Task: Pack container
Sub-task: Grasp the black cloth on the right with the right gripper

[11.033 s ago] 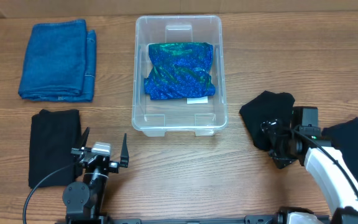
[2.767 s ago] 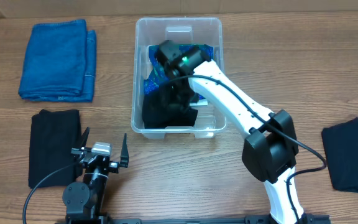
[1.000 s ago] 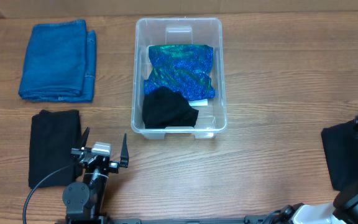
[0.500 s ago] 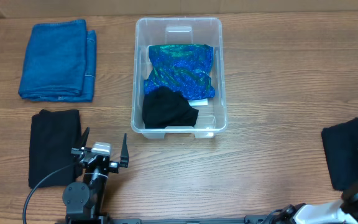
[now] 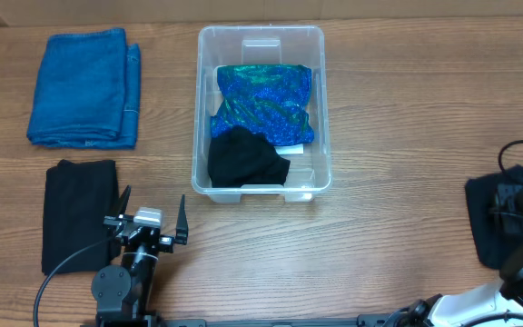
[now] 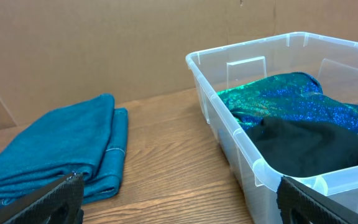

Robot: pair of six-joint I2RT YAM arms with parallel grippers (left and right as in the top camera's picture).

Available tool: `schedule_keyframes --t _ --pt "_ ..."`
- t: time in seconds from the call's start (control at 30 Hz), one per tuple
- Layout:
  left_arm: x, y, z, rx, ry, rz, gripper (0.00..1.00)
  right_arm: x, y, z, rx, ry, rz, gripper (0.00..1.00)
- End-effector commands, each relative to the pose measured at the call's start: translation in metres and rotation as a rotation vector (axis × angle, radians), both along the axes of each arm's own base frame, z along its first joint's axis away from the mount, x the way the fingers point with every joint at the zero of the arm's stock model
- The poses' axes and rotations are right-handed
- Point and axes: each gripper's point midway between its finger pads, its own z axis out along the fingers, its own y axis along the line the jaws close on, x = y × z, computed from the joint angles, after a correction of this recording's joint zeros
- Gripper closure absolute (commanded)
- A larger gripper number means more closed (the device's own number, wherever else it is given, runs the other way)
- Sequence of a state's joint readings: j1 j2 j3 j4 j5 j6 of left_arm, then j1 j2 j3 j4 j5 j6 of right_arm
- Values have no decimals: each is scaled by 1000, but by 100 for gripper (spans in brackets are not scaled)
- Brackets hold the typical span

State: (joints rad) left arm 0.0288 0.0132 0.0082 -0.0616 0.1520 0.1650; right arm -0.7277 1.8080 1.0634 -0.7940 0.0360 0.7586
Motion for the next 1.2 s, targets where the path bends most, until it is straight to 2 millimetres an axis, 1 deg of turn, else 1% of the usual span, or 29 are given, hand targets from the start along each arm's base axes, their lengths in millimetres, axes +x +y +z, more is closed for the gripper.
schedule_keyframes --t 0.0,0.03,0.07,0.1,0.13,0.17,0.2,0.27,0.33,0.37,0.43,0.47,0.5,0.57,0.6,0.7,0.73,0.77,0.8,0.83,0.93,1.0,1.1,1.17 --pt "0 2 0 14 -6 7 0 52 85 -21 286 -176 133 96" --pt "0 2 0 14 -6 7 0 63 97 -18 313 -210 136 96" --pt "0 2 0 14 -6 8 0 80 111 -15 338 -261 162 96" --pt "0 2 0 14 -6 7 0 100 126 -8 356 -335 222 96" --pt "0 2 0 14 -5 8 0 115 136 -3 365 -389 269 96" --pt "0 2 0 14 -6 7 0 137 148 8 359 -465 336 96" --pt "0 2 0 14 -5 7 0 153 153 19 338 -504 391 95" --pt "0 2 0 14 -6 7 0 173 157 41 299 -550 516 93" --pt "0 2 0 14 -6 7 0 185 154 73 247 -560 677 90" --pt "0 2 0 14 -5 7 0 186 148 95 200 -530 768 77" --pt "0 2 0 14 -6 7 0 182 137 112 131 -451 818 51" --pt "0 2 0 14 -5 7 0 178 133 115 95 -405 847 41" --pt "0 2 0 14 -6 7 0 170 130 113 47 -323 886 33" --pt "0 2 0 14 -6 7 0 152 132 98 -48 -133 989 18" --pt "0 2 0 14 -5 7 0 148 134 93 -98 -63 1014 16" --pt "0 2 0 14 -6 7 0 144 151 84 -228 80 1106 11" --pt "0 2 0 14 -6 7 0 142 151 81 -271 137 1109 9" --pt "0 2 0 14 -6 7 0 134 148 73 -306 236 1108 7" --pt "0 2 0 14 -6 7 0 128 148 64 -290 286 1120 6" --pt "0 2 0 14 -5 7 0 119 148 49 -254 348 1132 5" --pt "0 2 0 14 -6 7 0 109 148 26 -204 430 1147 3" --pt "0 2 0 14 -6 7 0 109 148 21 -197 441 1149 2" --pt "0 2 0 14 -5 7 0 110 149 20 -194 434 1174 0" --pt "0 2 0 14 -6 7 0 115 157 19 -182 410 1211 0"
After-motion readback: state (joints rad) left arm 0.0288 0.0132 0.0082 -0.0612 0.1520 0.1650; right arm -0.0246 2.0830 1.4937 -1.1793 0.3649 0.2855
